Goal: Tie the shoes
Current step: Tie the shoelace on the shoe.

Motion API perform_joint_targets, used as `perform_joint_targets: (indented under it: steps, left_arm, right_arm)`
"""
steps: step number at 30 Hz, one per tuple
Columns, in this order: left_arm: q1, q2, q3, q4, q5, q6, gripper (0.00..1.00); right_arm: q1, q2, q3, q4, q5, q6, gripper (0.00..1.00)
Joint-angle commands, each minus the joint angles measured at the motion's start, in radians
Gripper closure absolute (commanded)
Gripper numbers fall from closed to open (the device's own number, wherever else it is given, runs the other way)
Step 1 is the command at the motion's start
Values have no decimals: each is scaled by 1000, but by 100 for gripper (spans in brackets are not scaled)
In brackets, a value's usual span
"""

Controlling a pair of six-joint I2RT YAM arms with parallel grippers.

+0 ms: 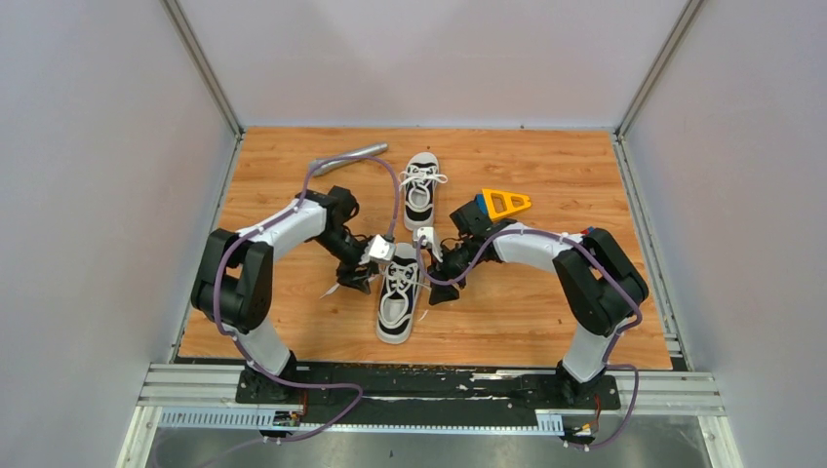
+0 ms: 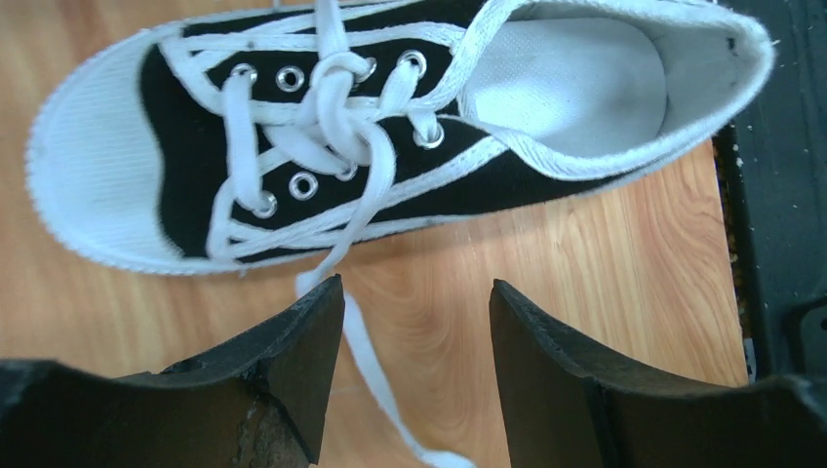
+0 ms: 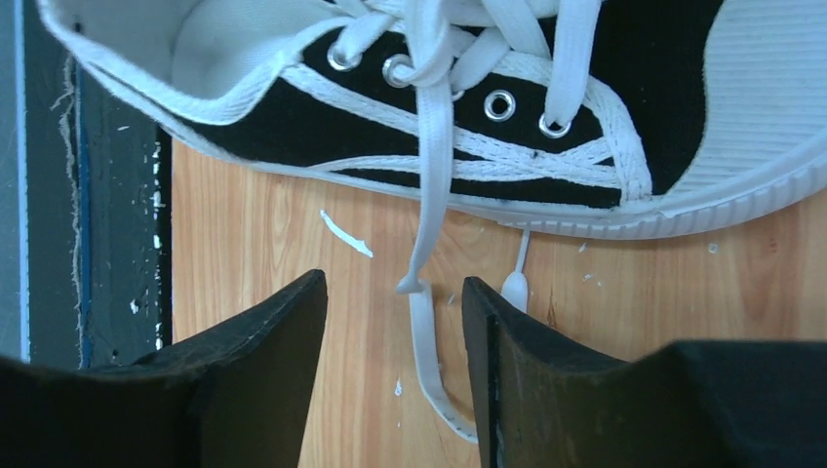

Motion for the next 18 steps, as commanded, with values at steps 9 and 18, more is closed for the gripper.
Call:
perform_joint_targets:
  steps: [9, 18]
  left_arm:
    - [-66, -73, -123, 388, -121, -249, 38]
    - [-51, -175, -122, 315, -123, -165, 35]
  right_arm:
    - [14, 18, 53, 34, 135, 97, 59]
    - [14, 11, 62, 11, 126, 94, 64]
